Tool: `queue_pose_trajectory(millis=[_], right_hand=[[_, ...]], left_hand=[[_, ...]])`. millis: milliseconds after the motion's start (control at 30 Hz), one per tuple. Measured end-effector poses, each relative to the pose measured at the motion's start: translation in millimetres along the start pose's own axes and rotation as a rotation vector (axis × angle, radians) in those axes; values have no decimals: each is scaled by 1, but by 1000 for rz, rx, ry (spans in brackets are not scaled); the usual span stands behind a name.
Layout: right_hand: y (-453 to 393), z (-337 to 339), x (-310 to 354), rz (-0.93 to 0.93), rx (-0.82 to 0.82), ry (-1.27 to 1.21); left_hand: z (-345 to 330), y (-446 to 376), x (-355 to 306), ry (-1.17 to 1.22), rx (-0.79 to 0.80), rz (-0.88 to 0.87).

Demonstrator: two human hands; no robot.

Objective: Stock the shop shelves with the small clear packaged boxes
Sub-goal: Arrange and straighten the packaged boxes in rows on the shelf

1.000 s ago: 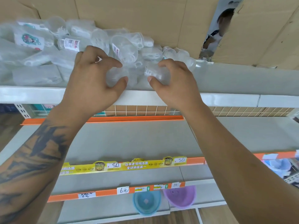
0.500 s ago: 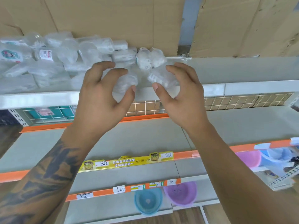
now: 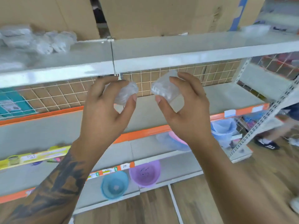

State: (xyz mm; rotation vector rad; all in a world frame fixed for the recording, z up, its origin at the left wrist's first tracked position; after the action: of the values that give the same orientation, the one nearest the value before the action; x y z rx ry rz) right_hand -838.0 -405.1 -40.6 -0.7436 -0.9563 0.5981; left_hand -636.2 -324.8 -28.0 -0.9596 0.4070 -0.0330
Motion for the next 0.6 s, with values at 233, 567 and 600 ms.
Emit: queue_pose_trajectory(millis=[233,567,600], right_hand=[[44,77,-90,-156,24,4],[30,135,-178,-211,-104,53],[18,139,-187,-206,-116,67]], left_hand=[[-95,40,-82,97,90,50],[-178,-20,-164,141,118,-170],[-186,-33,-166,145,101,-172]])
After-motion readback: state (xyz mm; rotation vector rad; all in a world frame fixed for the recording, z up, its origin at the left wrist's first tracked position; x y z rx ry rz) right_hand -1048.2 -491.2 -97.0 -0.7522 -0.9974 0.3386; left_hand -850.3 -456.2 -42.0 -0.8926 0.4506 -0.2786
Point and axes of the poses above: each hand's wrist, its own y-axis away from the middle knuckle, its own z-axis out of the back of the hand, x = y × z, the point moved 9 cm from there along -y, towards the middle knuckle, and after that the axes turned 1 degree about -y, right-handed, at the moved point
